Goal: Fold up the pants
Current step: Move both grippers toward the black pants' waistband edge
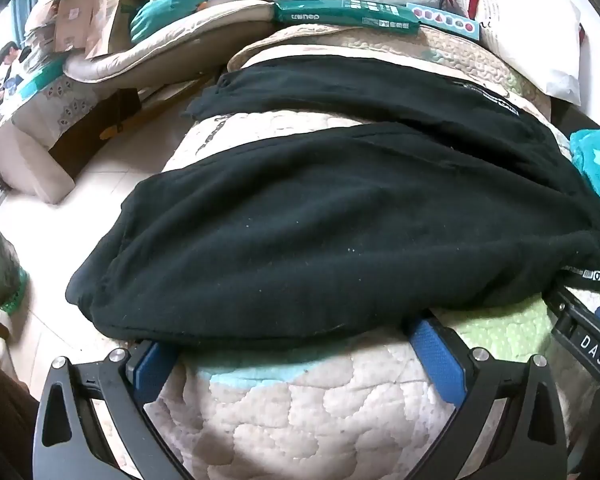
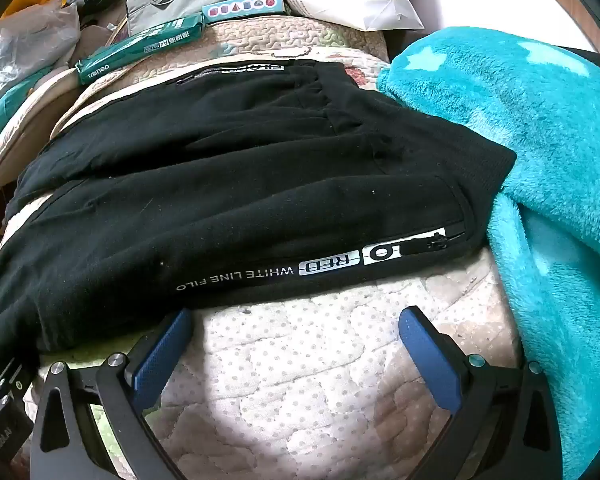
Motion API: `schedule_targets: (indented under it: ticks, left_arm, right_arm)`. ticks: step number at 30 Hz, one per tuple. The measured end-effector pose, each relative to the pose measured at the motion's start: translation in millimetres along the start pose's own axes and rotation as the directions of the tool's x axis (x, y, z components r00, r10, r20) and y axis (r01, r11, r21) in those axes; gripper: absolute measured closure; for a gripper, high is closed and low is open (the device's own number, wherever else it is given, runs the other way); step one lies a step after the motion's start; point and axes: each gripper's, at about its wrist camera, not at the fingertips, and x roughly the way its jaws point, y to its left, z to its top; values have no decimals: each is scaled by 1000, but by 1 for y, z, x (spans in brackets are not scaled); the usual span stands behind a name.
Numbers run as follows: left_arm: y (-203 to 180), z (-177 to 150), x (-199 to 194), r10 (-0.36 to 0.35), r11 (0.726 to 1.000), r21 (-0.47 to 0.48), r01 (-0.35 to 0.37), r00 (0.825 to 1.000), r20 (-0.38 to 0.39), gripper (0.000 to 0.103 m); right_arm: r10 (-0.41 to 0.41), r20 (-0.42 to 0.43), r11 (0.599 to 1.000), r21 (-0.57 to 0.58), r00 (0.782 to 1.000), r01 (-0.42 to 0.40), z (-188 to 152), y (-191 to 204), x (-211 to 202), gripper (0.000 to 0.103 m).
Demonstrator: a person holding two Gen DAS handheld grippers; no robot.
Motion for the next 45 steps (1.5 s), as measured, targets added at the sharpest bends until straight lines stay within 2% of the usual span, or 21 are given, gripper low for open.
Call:
schedule_targets:
  ticks: [2,7,11,13,17,23,26,30,33,37,43,45]
  left_arm:
    - [-1,-2,-5,-11,1000,11,11,1000,6,0]
    - [0,3,-2,-54,996,60,59,996,-70,0]
    - [5,-6,-7,-94,991,87,101,992,-84,0]
    - [5,-8,-9,-95,991,89,103,991,-90,0]
    - [3,-16,-16,-76,987,137,89,993,-95,0]
    - [21,-24,-33,-103,989,89,116,985,-142,0]
    - [31,-26,-48,-124,990,50,130,986,-107,0]
    - [49,-24,-76,-126,992,-13,126,992,-6,0]
    - [54,-21,-93,-111,994,4,111,994,25,2]
    - [57,-5,-123,-57,998,38,54,995,77,4]
    - [64,19,-161,-70,997,49,61,979,193,4]
    - [61,25,-173,-37,998,66,22,970,241,4]
  right_arm:
    - [1,0,1000,1,1000,-1,0,0,0,0]
    - [8,-18,1000,11,1000,-7,1,-1,-1,0]
    - [33,-59,999,9,998,-32,0,-4,0,0]
    - [36,-73,999,25,997,-34,1,-3,1,0]
    - [-4,-163,1000,22,987,7,10,2,6,0]
    - [13,-183,1000,-4,983,-14,7,1,2,0]
    - [15,-191,1000,-7,981,-17,2,1,-5,0]
    - [19,-197,1000,-16,980,-23,-12,3,-21,0]
    - [36,-187,999,-31,982,-43,-21,6,-37,1]
    - [97,-150,994,-26,984,-103,-29,9,-61,1]
    - [119,-29,989,-83,992,-121,-17,20,-94,1]
    - [125,11,988,-98,992,-123,-13,24,-104,1]
